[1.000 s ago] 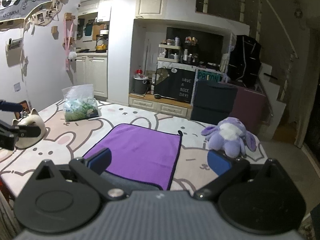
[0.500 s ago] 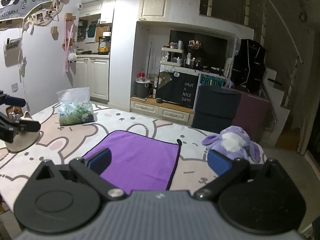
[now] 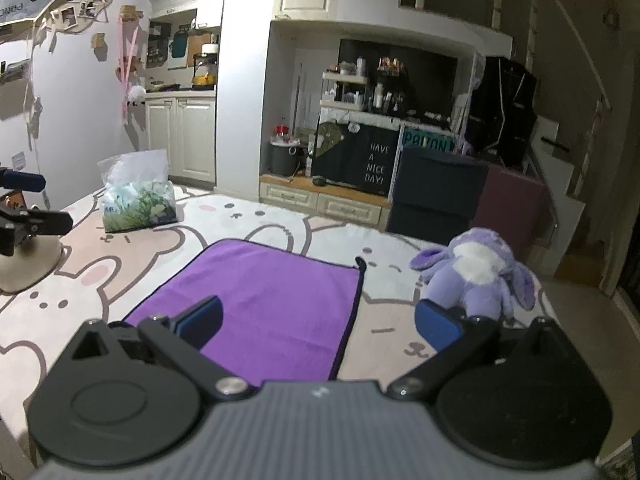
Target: Fold towel
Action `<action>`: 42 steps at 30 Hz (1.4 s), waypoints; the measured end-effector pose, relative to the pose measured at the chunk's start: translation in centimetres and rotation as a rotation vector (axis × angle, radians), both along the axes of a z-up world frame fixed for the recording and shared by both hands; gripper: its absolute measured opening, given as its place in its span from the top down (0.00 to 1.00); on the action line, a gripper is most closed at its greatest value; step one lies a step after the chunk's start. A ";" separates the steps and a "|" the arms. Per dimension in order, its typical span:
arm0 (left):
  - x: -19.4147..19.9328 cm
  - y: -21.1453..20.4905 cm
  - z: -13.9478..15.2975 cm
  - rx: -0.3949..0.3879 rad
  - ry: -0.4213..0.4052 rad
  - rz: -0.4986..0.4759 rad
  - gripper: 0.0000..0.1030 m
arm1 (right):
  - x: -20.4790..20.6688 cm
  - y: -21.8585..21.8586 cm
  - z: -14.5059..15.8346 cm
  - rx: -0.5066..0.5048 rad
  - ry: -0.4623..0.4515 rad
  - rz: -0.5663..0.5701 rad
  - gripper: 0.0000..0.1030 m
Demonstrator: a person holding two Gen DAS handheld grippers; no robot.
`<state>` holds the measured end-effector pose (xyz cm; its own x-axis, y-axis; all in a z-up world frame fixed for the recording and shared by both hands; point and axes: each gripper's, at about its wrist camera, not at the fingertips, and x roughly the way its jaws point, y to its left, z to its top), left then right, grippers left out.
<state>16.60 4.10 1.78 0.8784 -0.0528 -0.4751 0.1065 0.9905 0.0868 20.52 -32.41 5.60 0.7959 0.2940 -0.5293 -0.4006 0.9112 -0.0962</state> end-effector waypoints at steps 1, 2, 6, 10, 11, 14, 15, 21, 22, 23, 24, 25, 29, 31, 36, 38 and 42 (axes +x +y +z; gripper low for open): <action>0.3 0.3 -0.3 -0.013 0.016 -0.002 0.00 | 0.2 0.0 -0.1 0.005 0.008 -0.001 0.00; 0.6 0.5 -0.5 -0.026 0.032 0.000 0.00 | 0.5 0.0 -0.3 0.011 0.021 -0.002 0.00; 2.3 1.4 -2.0 -0.052 0.117 0.016 0.00 | 1.4 -0.3 -0.9 0.062 0.082 -0.004 0.00; 3.7 2.6 -3.4 -0.083 0.181 0.030 0.00 | 2.1 -0.5 -1.6 0.080 0.104 -0.017 0.00; 4.0 2.9 -3.7 -0.094 0.191 0.031 0.00 | 2.3 -0.6 -1.8 0.096 0.115 -0.013 0.00; 4.8 3.9 -4.7 -0.134 0.217 0.033 0.00 | 2.8 -0.7 -2.4 0.129 0.129 -0.021 0.00; 5.0 4.1 -4.9 -0.144 0.224 0.028 0.00 | 2.9 -0.6 -2.5 0.133 0.131 -0.023 0.00; 6.2 5.6 -6.9 -0.216 0.286 -0.002 0.01 | 4.1 -0.7 -4.2 0.156 0.203 -0.011 0.00; 6.4 5.8 -7.3 -0.228 0.297 -0.004 0.01 | 4.4 -0.7 -4.4 0.156 0.224 0.002 0.00; 6.5 5.8 -7.7 -0.235 0.305 -0.002 0.01 | 4.6 -0.8 -4.8 0.161 0.245 0.022 0.00; 6.6 6.1 -8.0 -0.243 0.316 -0.001 0.03 | 4.9 -0.9 -5.1 0.178 0.269 0.040 0.00; 6.8 6.2 -8.3 -0.247 0.326 0.002 0.04 | 5.2 -1.1 -5.5 0.198 0.291 0.049 0.00; 7.2 6.5 -9.6 -0.264 0.383 0.002 0.07 | 5.9 -1.5 -6.8 0.222 0.350 0.062 0.00; 7.4 6.5 -10.2 -0.268 0.413 -0.009 0.08 | 6.0 -1.6 -7.3 0.218 0.374 0.076 0.01; 7.4 6.6 -10.8 -0.325 0.444 -0.092 0.11 | 6.8 -1.9 -8.7 0.235 0.466 0.082 0.21; 7.5 6.5 -11.0 -0.337 0.460 -0.108 0.16 | 7.1 -2.0 -9.4 0.241 0.507 0.086 0.30; 7.6 6.2 -11.7 -0.333 0.505 -0.128 0.30 | 7.5 -1.8 -10.7 0.234 0.576 0.092 0.47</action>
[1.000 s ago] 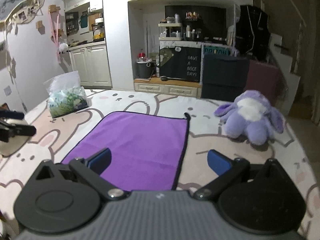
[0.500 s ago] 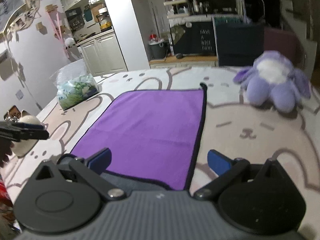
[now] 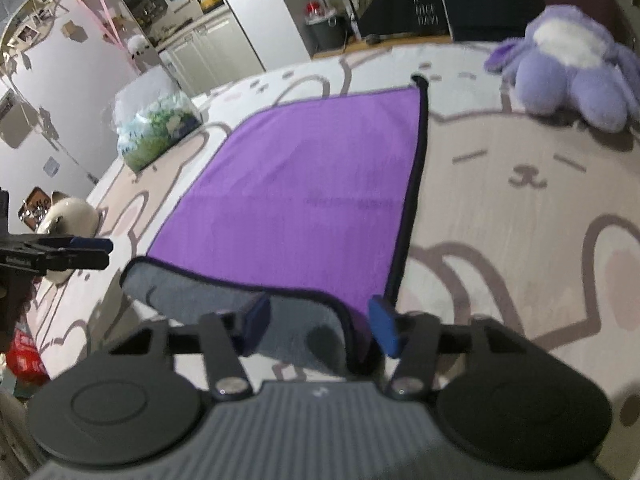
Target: Fold towel
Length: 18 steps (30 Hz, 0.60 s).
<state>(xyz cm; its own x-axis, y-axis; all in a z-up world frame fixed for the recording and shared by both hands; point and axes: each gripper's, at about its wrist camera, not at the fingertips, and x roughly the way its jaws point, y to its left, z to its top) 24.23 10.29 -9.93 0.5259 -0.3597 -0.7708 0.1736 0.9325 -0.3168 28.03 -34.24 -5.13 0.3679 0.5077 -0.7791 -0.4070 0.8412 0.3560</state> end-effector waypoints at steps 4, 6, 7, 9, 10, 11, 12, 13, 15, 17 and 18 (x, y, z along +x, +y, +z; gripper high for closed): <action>0.3 0.1 -0.6 -0.003 0.030 -0.001 0.37 | 0.0 0.1 -0.7 -0.019 0.022 0.003 0.58; 0.5 0.3 -0.9 0.000 0.041 0.004 0.42 | 0.0 0.3 -0.9 -0.024 0.031 0.006 0.61; 0.6 0.5 -1.0 -0.001 0.046 0.007 0.43 | 0.0 0.4 -1.0 -0.028 0.037 0.009 0.63; 0.7 0.9 -1.3 0.000 0.054 0.016 0.46 | -0.1 0.5 -1.1 -0.036 0.045 0.014 0.65; 0.7 1.1 -1.4 -0.001 0.059 0.020 0.47 | -0.1 0.5 -1.1 -0.039 0.048 0.015 0.67; 0.8 1.3 -1.6 -0.001 0.063 0.024 0.47 | -0.1 0.4 -1.1 -0.042 0.052 0.016 0.69; 0.8 1.4 -1.7 0.003 0.066 0.027 0.47 | 0.0 0.4 -1.2 -0.046 0.055 0.018 0.71; 0.8 1.5 -1.9 0.005 0.069 0.028 0.47 | -0.1 0.5 -1.2 -0.049 0.058 0.018 0.73; 0.9 1.7 -2.1 -0.001 0.076 0.030 0.53 | -0.2 0.5 -1.3 -0.051 0.064 0.020 0.76; 0.9 1.7 -2.2 -0.013 0.083 0.029 0.60 | -0.3 0.5 -1.3 -0.054 0.066 0.027 0.79; 0.9 1.7 -2.2 -0.016 0.084 0.024 0.64 | -0.3 0.5 -1.3 -0.056 0.068 0.031 0.80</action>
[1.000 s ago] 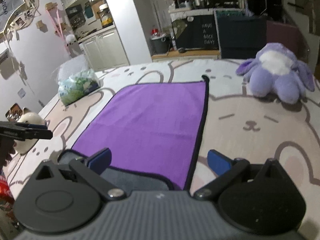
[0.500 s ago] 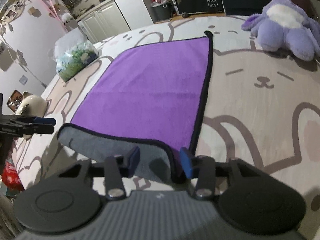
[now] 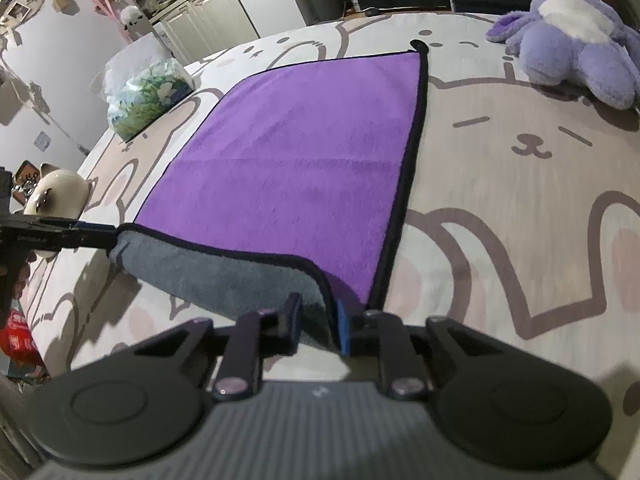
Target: Fold towel
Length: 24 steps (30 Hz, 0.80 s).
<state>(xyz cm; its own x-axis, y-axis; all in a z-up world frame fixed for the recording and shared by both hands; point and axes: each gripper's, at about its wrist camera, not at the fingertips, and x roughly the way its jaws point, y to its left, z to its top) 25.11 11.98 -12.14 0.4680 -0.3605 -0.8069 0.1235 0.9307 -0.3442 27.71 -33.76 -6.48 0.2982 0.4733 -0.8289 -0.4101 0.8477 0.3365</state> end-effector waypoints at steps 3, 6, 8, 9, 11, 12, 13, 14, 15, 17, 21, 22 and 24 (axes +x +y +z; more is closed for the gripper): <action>-0.1 -0.3 0.0 0.000 0.002 -0.014 0.76 | -0.1 0.1 -0.1 -0.003 0.004 0.010 0.83; 0.0 -0.4 -0.3 0.011 0.020 -0.018 0.80 | -0.2 0.2 -0.2 -0.016 0.011 0.026 0.85; 0.0 -0.4 -0.5 0.015 0.031 -0.017 0.85 | -0.3 0.4 -0.2 -0.023 0.012 0.035 0.87; 0.0 -0.4 -0.6 0.019 0.035 -0.016 0.88 | -0.3 0.4 -0.2 -0.025 0.010 0.038 0.89; 0.0 -0.4 -0.7 0.024 0.040 -0.017 0.91 | -0.3 0.4 -0.2 -0.031 0.004 0.039 0.92; -0.1 -0.4 -0.7 0.024 0.040 -0.018 0.92 | -0.3 0.4 -0.2 -0.030 0.002 0.039 0.93; -0.1 -0.4 -0.7 0.025 0.039 -0.020 0.93 | -0.3 0.4 -0.1 -0.031 -0.002 0.040 0.94; -0.1 -0.4 -0.6 0.025 0.038 -0.022 0.95 | -0.4 0.4 -0.1 -0.034 -0.006 0.042 0.94; -0.1 -0.5 -0.6 0.027 0.037 -0.023 0.95 | -0.4 0.4 0.0 -0.035 -0.010 0.044 0.94; -0.1 -0.6 -0.5 0.032 0.035 -0.024 0.95 | -0.4 0.4 0.0 -0.036 -0.014 0.048 0.94; -0.3 -0.6 -0.1 0.033 0.014 -0.022 0.96 | -0.5 0.4 0.2 -0.033 -0.026 0.046 0.94; -0.3 -0.6 0.0 0.031 0.007 -0.018 0.96 | -0.5 0.3 0.4 -0.029 -0.033 0.042 0.95; -0.4 -0.4 0.5 0.029 -0.014 -0.007 0.96 | -0.4 0.1 0.7 -0.019 -0.048 0.032 0.95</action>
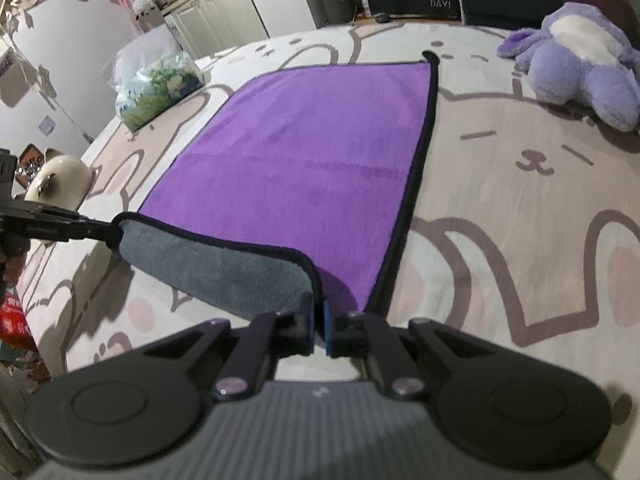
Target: Fold towel
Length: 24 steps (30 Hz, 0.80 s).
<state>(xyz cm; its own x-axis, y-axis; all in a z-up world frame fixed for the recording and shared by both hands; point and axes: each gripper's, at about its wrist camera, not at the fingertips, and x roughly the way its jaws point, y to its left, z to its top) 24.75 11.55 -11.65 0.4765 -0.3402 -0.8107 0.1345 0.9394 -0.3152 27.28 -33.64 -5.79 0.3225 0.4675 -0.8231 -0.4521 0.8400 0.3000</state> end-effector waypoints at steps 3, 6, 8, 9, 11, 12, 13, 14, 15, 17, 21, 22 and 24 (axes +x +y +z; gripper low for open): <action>0.1 0.0 1.0 0.001 -0.045 0.014 0.96 | 0.1 -0.2 0.6 0.020 -0.030 -0.015 0.95; 0.2 -0.3 2.0 0.019 -0.099 0.020 0.96 | 0.3 -0.5 1.4 0.063 -0.063 -0.031 0.95; 0.5 -0.5 2.5 0.026 -0.119 0.021 0.96 | 0.5 -0.6 1.8 0.079 -0.081 -0.047 0.95; 0.7 -0.6 2.7 0.026 -0.128 0.021 0.96 | 0.6 -0.7 2.0 0.081 -0.090 -0.055 0.95; 1.1 -0.7 3.0 0.029 -0.142 0.020 0.96 | 0.9 -0.7 2.2 0.082 -0.106 -0.067 0.95; 1.3 -0.8 3.1 0.032 -0.150 0.019 0.96 | 1.1 -0.7 2.3 0.082 -0.112 -0.071 0.95; 1.5 -0.9 3.2 0.035 -0.157 0.017 0.96 | 1.2 -0.7 2.4 0.082 -0.119 -0.075 0.95; 1.7 -0.9 3.3 0.038 -0.163 0.016 0.96 | 1.3 -0.6 2.5 0.078 -0.128 -0.076 0.95; 1.9 -0.9 3.5 0.039 -0.170 0.015 0.96 | 1.5 -0.5 2.6 0.073 -0.137 -0.075 0.95; 2.4 -1.0 3.7 0.037 -0.183 0.013 0.96 | 1.8 -0.5 2.7 0.073 -0.149 -0.080 0.95; 3.5 -1.0 4.0 0.031 -0.199 0.014 0.96 | 2.5 -0.2 3.1 0.073 -0.171 -0.081 0.95; 3.8 -1.1 4.0 0.030 -0.202 0.014 0.96 | 2.8 -0.2 3.1 0.074 -0.177 -0.083 0.95; 4.5 -1.1 4.1 0.030 -0.208 0.011 0.96 | 3.3 -0.2 3.3 0.082 -0.184 -0.090 0.95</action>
